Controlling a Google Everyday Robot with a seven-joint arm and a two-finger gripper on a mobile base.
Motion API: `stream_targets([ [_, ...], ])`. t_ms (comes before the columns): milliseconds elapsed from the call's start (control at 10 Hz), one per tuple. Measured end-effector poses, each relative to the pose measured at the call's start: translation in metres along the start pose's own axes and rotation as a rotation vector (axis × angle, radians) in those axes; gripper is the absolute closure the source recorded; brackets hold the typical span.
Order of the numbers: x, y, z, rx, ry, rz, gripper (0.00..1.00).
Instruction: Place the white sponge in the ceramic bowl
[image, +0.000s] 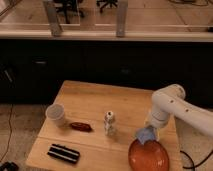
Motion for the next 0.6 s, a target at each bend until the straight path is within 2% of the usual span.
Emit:
stream_targets([
  [600,-0.0046,0.0007,0.0002,-0.025,-0.007,-0.014,0.97],
])
